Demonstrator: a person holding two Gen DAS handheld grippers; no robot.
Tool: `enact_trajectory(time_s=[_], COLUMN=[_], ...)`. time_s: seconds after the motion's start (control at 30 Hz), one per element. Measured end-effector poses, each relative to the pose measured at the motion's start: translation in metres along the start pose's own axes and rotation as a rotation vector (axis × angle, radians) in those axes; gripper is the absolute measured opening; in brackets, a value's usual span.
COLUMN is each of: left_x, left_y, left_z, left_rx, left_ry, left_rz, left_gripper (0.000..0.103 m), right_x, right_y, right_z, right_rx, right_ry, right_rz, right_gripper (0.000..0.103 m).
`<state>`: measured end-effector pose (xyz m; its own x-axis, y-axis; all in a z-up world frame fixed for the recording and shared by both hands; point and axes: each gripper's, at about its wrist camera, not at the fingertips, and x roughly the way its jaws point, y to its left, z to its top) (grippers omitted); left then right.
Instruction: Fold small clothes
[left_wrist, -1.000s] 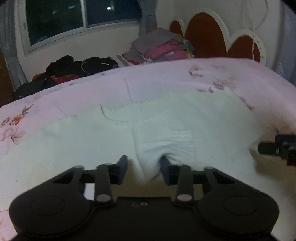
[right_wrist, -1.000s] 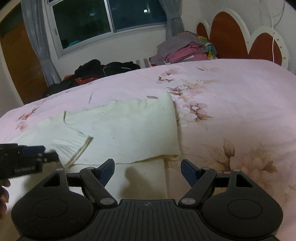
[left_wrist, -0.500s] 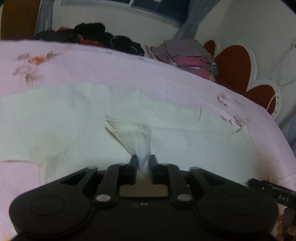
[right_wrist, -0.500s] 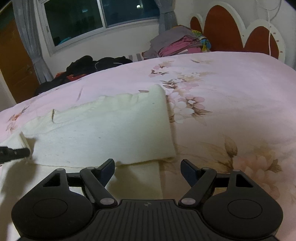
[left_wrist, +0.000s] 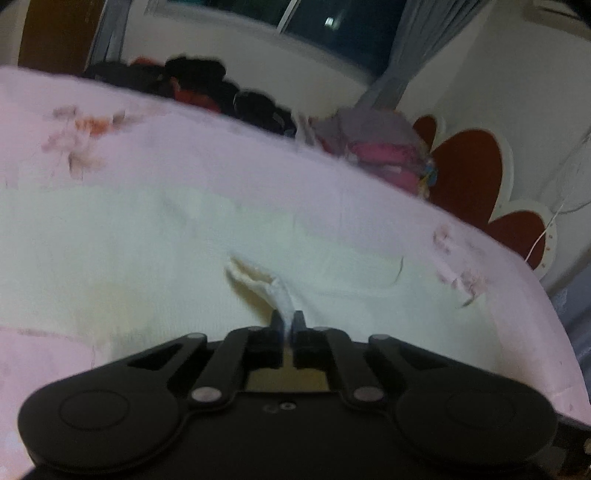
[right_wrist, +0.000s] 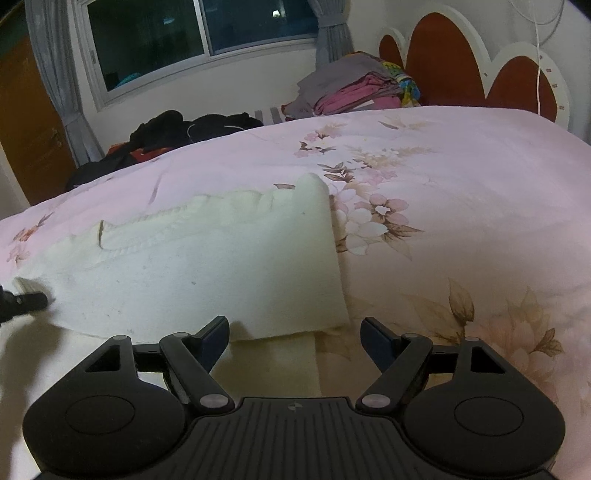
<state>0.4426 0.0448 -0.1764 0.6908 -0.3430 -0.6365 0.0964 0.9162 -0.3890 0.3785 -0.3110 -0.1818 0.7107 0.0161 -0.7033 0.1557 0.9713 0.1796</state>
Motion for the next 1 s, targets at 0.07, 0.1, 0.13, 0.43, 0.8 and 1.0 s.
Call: enact_trajectory(time_s=[0.07,0.1,0.13,0.43,0.8,1.0], left_x=[-0.008,-0.011,-0.011,0.018,-0.011,-0.032], left_y=[0.000,0.002,0.005,0.017,0.011,0.022], left_z=[0.007,0.009,0.012,-0.004,-0.009,-0.006], left_rx=[-0.011,-0.018,-0.023,0.017,0.092,0.057], left_ry=[-0.050,-0.068,-0.075,0.044,0.024,0.018], left_rz=[0.008,0.017,0.027,0.126,0.191,0.204], left_gripper=[0.004,0.004,0.004,0.007,0.069,0.069], right_x=[0.001,0.001,0.001,0.006,0.024,0.020], right_y=[0.001,0.001,0.001,0.006,-0.005,0.000], right_z=[0.000,0.000,0.000,0.013,0.018,0.019], right_rx=[-0.002,-0.003,-0.004,0.017,0.010,-0.007], right_ry=[0.000,-0.001,-0.001,-0.027,0.031,0.036], right_rz=[-0.002,-0.004,-0.001,0.039,-0.069,-0.091], right_gripper=[0.078,0.078,0.078,0.078,0.020,0.020])
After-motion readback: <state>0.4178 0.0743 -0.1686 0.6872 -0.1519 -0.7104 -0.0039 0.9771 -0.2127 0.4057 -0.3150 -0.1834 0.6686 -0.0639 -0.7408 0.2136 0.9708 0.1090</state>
